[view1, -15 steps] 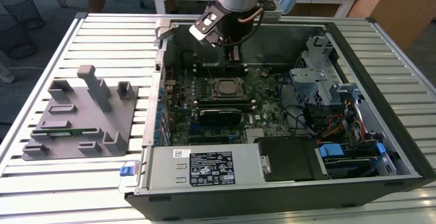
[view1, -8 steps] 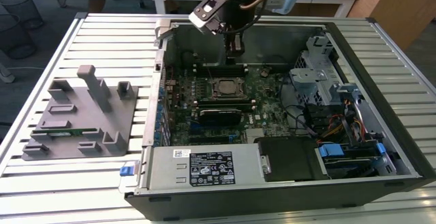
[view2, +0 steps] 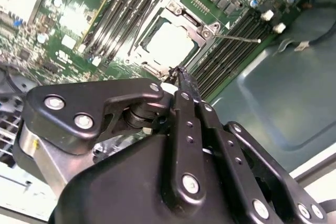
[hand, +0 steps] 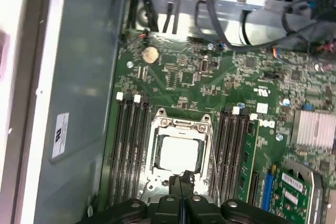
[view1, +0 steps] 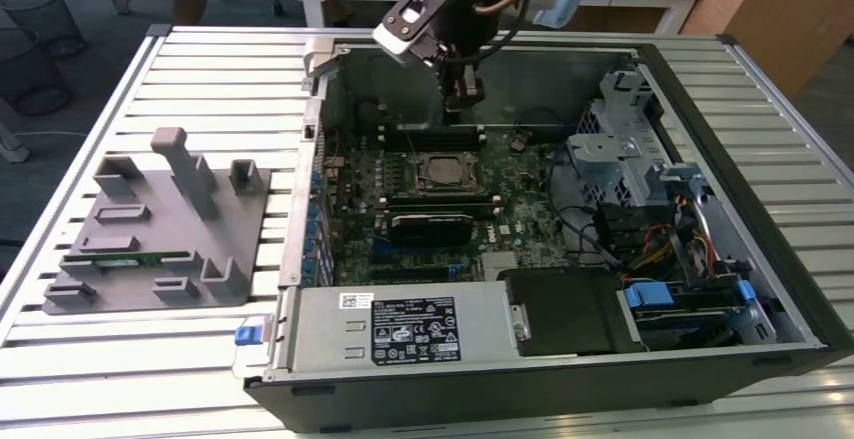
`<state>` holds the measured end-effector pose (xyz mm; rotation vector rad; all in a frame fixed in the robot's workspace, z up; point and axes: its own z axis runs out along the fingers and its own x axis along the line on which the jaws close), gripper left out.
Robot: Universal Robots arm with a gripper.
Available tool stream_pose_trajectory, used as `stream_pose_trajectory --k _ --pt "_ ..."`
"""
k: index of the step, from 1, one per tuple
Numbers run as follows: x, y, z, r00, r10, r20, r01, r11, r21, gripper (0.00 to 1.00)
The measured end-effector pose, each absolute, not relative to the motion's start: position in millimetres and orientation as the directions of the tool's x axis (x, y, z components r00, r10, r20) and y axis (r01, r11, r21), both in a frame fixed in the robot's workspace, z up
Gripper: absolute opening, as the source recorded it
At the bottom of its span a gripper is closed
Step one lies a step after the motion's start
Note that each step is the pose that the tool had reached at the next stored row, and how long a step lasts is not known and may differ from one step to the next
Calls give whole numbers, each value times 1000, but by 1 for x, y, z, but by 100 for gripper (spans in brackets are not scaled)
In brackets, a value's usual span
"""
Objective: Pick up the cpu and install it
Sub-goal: 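Install the first cpu locking lever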
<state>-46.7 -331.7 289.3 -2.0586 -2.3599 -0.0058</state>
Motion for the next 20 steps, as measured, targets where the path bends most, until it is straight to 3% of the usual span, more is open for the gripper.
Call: stream_pose_trajectory --k 20 --pt "-47 -332 288 -480 877 10 877 480 -4 11"
